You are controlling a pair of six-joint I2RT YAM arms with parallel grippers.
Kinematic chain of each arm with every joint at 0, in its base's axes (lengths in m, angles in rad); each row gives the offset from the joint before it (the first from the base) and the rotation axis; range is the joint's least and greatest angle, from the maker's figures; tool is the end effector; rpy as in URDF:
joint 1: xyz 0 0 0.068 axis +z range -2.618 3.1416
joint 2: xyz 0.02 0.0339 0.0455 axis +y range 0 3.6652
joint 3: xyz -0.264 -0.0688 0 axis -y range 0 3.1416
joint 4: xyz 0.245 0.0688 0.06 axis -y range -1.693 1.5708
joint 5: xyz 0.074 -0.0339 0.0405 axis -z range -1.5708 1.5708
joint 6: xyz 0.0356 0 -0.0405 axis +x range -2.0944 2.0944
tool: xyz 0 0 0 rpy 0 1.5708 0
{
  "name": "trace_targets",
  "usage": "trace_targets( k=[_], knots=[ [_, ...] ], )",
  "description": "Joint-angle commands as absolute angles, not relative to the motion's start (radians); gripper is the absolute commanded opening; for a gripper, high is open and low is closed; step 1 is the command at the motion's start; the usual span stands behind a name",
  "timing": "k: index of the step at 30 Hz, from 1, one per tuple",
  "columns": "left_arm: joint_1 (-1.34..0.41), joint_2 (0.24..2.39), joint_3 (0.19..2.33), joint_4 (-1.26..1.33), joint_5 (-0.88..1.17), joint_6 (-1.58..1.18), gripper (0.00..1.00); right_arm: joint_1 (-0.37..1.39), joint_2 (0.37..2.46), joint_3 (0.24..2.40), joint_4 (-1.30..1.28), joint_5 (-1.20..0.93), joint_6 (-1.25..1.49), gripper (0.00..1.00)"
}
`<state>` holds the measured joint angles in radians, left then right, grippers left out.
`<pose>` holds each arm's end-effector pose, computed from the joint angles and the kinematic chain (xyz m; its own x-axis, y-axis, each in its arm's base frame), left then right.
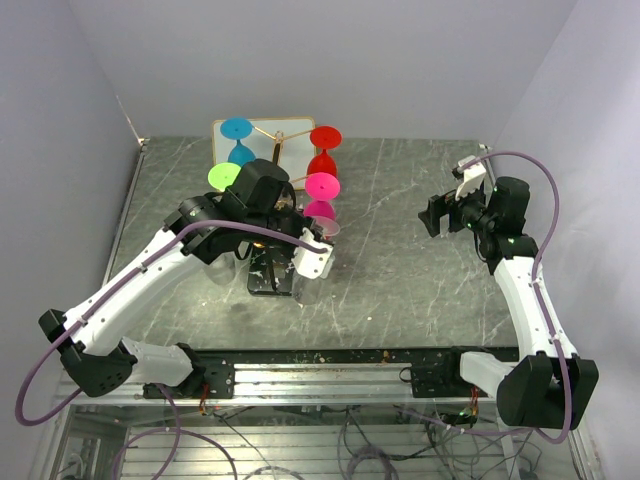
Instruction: Place the wine glass upside down on the wine glass rack
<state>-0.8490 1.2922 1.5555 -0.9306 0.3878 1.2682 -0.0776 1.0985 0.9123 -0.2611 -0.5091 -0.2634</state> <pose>0.1566 -0.1983 0.4228 0.7288 0.5095 -0.4575 0.6559 -0.3276 0.6801 0.2471 -0.0018 0.3168 -0.3199 -0.2032 -0.9254 -0.4699 0.8822 -0.0312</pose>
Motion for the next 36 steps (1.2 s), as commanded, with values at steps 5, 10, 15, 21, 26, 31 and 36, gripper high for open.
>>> trace_targets(
  k=[5,10,15,21,26,31,36],
  knots=[
    [-0.861,1.263,1.557,-0.902,0.486,1.252,0.07,-0.086,1.104,0.909,-0.271,-0.518,-0.280,0.96],
    [-0.860,1.247,1.564,-0.929,0.497,1.253,0.07,-0.086,1.114,0.914,-0.278,-0.525,-0.284,0.96],
    [-0.860,1.226,1.562,-0.959,0.478,1.265,0.07,-0.086,1.116,0.913,-0.278,-0.523,-0.286,0.96],
    [-0.850,1.199,1.548,-0.992,0.454,1.284,0.07,-0.086,1.118,0.911,-0.278,-0.525,-0.289,0.96],
    [-0.846,1.185,1.526,-1.009,0.440,1.293,0.07,-0.086,1.121,0.910,-0.278,-0.523,-0.291,0.96],
    [-0.844,1.178,1.500,-1.014,0.424,1.304,0.11,-0.086,1.120,0.910,-0.276,-0.520,-0.293,0.96],
    [-0.842,1.178,1.493,-1.038,0.414,1.322,0.15,-0.086,1.123,0.908,-0.275,-0.518,-0.294,0.96]
  ],
)
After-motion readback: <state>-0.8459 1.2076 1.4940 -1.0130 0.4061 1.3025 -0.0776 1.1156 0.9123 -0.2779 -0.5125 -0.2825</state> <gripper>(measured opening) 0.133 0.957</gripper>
